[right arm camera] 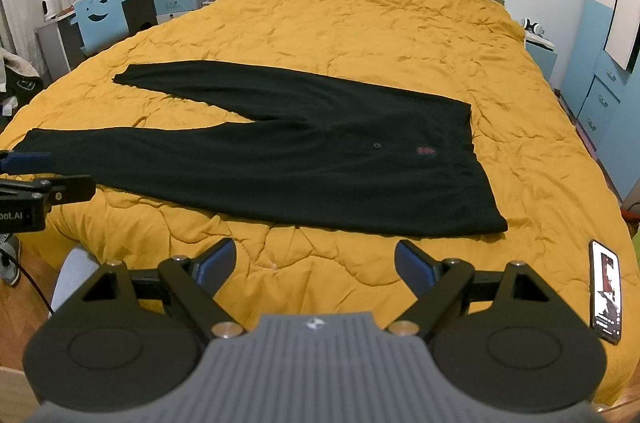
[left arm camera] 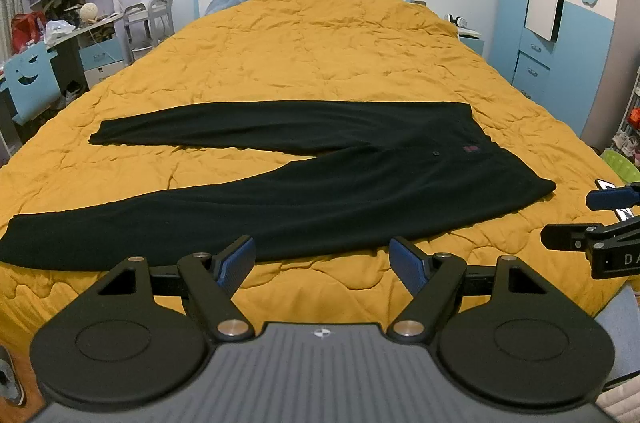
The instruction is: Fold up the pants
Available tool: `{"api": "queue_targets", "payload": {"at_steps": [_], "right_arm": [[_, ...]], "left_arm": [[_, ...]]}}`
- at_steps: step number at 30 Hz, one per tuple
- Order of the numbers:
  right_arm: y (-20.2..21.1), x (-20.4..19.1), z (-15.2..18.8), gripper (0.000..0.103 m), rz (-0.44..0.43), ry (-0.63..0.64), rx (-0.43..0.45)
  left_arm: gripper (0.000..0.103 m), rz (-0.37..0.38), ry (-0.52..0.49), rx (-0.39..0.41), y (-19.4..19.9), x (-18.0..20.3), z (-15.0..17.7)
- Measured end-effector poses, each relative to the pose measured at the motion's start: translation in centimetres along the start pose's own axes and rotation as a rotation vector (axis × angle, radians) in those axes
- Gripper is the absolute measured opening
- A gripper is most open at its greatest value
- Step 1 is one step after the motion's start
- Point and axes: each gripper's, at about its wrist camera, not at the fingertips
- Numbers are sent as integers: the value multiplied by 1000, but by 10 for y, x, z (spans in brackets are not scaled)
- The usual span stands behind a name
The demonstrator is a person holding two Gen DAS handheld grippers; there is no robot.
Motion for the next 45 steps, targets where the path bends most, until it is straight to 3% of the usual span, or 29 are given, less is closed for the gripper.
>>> {"api": "queue_targets", "payload": {"at_steps": [32,42,45], "right_arm": [[-5,-3,0,83,-9,13,-21],[-14,1,3,83,-24,-9,-32],[-18,8,6,83,-25,-23,-1]], "left_arm": [[89,0,0,0,0,0,0],[89,-19,23,-32,-14,-6,2],[84,-24,49,-60,-21,-16,4]]}}
Point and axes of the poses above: each gripper's, at about its wrist camera, not at the fingertips, and y roughly against the way its jaws point, x to its right, z to its underside, and after that the axes turned 1 degree about -z, right-handed
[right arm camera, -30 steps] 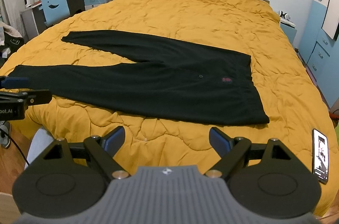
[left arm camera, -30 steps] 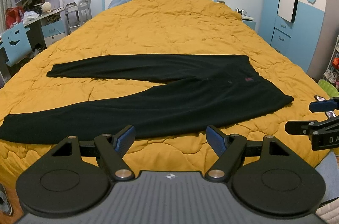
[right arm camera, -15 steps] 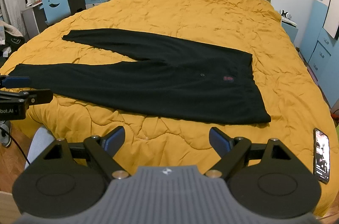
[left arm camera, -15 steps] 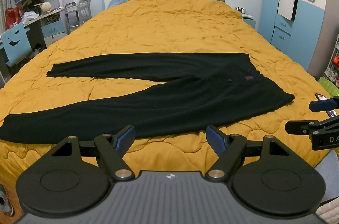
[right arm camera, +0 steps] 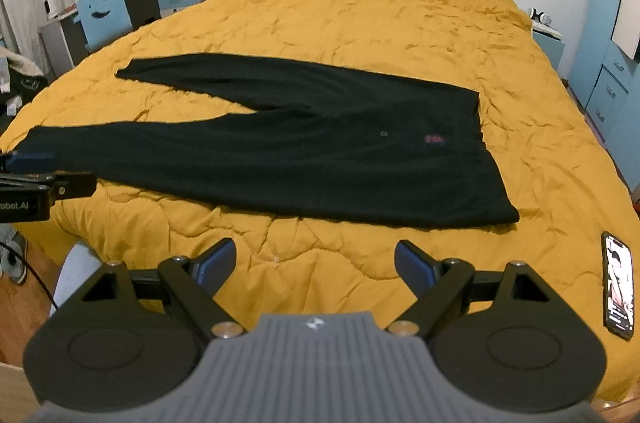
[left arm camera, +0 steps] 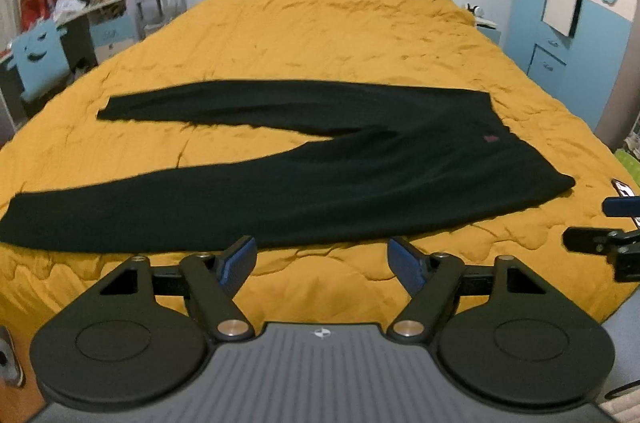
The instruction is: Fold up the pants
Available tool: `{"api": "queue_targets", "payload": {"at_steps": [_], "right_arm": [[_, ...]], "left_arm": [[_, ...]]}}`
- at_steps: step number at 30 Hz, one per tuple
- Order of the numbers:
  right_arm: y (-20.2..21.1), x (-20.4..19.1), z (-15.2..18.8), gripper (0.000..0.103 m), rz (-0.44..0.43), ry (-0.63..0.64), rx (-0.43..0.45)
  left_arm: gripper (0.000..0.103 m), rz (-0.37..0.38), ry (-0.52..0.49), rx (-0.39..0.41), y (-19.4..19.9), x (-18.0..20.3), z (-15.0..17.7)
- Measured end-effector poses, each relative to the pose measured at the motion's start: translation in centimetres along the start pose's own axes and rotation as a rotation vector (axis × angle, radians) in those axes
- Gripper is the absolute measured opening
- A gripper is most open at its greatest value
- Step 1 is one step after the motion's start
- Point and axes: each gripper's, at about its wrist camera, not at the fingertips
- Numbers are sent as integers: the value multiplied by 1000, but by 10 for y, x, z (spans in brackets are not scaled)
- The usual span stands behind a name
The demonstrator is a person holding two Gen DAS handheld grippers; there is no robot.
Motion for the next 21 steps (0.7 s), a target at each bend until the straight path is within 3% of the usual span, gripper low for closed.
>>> {"api": "queue_targets", "payload": {"at_steps": [5,12,17,19,21], "right_arm": [[-11,21,5,83,-32,11,105],[-45,63,-3,81,46,97,94],[-75,97,-5,67,69,214,35],[-85,110,-2,54,81,282,9],[-93,121,2,53,93,370,-13]], "left_arm": [[81,-34,18,-22,-10,-18,2],[79,-83,-22,-67,-34,-43,-2],[77,-109,-95,-81,-56,-67,0],[77,-113,-110,-90,-63,-78,1],[77,-117,-126,-101,-70,-89,0]]}}
Point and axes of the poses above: each gripper's, at about its wrist camera, not at the fingertips, and y roughly against the way its jaws point, x to its right, z to its underside, and after that the axes turned 1 degree about -z, right-handed
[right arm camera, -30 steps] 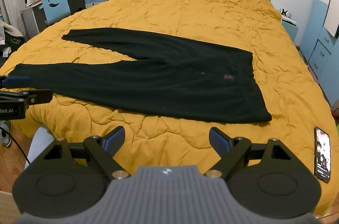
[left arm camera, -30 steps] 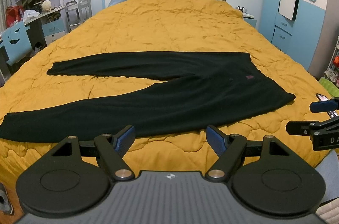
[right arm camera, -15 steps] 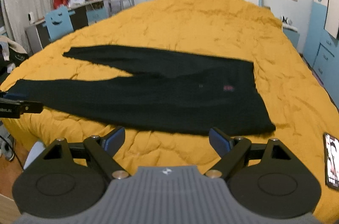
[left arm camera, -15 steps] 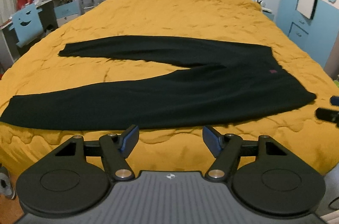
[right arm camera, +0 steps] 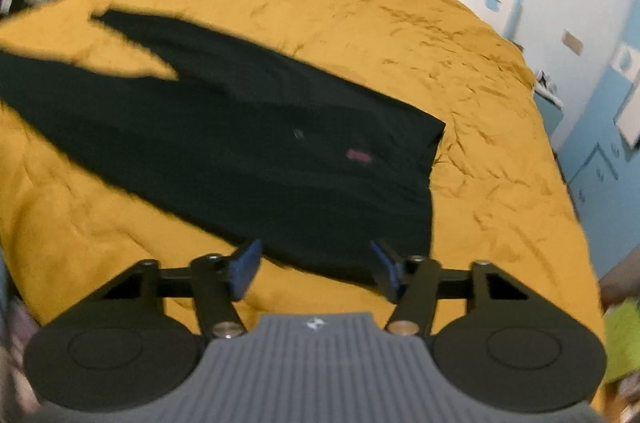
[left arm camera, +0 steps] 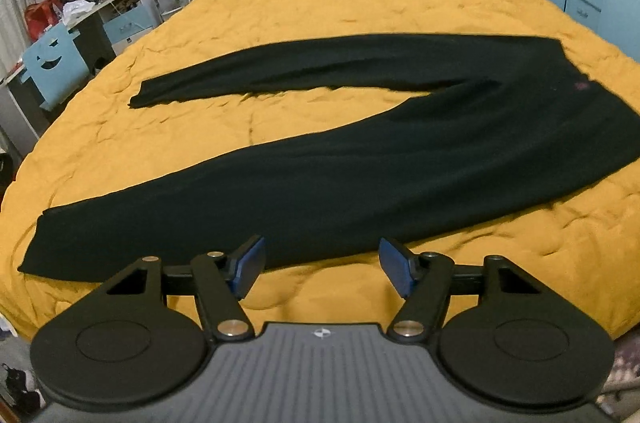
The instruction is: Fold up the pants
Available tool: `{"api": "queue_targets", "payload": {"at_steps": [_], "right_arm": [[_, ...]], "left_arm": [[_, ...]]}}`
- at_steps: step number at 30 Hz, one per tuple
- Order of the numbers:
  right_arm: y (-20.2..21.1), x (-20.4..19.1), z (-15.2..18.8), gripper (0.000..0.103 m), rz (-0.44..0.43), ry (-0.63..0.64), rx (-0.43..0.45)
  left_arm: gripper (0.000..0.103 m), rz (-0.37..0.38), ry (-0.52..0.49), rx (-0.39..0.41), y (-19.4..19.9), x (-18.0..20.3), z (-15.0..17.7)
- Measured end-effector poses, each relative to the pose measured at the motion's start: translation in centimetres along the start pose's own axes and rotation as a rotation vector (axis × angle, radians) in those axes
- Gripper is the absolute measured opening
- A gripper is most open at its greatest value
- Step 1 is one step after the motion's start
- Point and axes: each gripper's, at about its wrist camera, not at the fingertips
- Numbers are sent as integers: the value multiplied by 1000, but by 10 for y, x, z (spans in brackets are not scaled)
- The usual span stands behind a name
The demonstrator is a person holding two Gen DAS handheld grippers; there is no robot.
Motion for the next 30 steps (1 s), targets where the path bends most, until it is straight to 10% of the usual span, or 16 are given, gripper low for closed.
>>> {"api": "queue_targets", "payload": {"at_steps": [14,17,30], "right_arm": [[-53,-14,30,30,88,441,-19],[-56,-14,29,1,103,448,-2],[-35,27,-29,0,93,184,122]], "left_arm": [[77,-101,-122,-26,-14,-44,7],[77,-98,-142,-24,-6,-49,10],[77,3,-329,73,-8,-8,20]]}}
Point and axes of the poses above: each gripper's, at about its wrist camera, not at the fingertips, and y roughly against the way its jaws point, x to its right, z to its underside, and after that the axes turned 1 degree about -z, right-handed
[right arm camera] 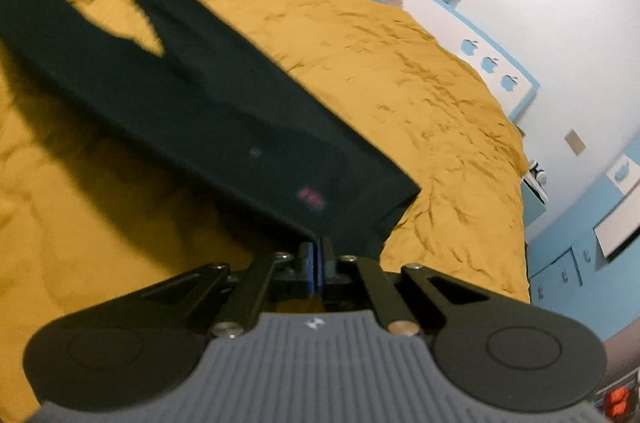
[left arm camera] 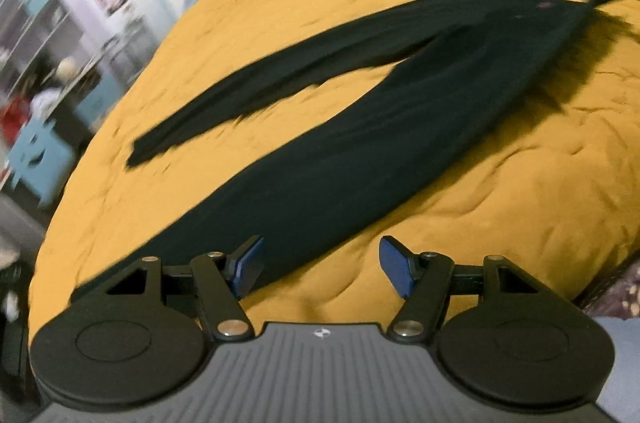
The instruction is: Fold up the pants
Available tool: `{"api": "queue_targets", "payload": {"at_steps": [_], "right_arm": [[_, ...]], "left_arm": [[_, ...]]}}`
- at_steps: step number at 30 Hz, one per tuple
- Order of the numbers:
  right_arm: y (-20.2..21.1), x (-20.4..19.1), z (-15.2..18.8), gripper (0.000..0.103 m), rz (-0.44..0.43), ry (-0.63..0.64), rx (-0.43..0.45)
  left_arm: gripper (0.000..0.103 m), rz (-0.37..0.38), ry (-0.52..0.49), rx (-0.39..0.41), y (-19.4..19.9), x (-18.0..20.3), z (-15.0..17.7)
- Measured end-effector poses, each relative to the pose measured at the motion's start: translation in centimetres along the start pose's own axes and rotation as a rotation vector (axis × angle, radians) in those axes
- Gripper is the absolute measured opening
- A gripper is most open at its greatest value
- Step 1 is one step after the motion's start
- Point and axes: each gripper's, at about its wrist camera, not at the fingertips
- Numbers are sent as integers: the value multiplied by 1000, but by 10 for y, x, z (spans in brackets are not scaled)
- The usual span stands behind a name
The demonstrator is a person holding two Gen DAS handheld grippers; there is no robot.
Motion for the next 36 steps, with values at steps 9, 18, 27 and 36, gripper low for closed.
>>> {"api": "queue_targets", "payload": {"at_steps": [9,18,27,36], "right_arm": [[2,4,-11,0,23,-43,-18],[0,4,-9,0,17,-68,-41],[-3,0,-5,0,12,-66,-82],[-7,0,-11,0,15,-79,-112]], "left_arm": [[76,-6,-99,-34,-44,29,-10],[65,-233,-109,-75,-51,-17,12],[63,-368,-7,-151,-70,-83,39],[6,-326,431,-67,-46,-137,27]]}}
Point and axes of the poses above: each gripper's, at about its wrist camera, not at the fingertips, and y roughly against the way its jaws point, x to its right, z to its underside, and after that the axes turned 1 degree about -z, right-handed
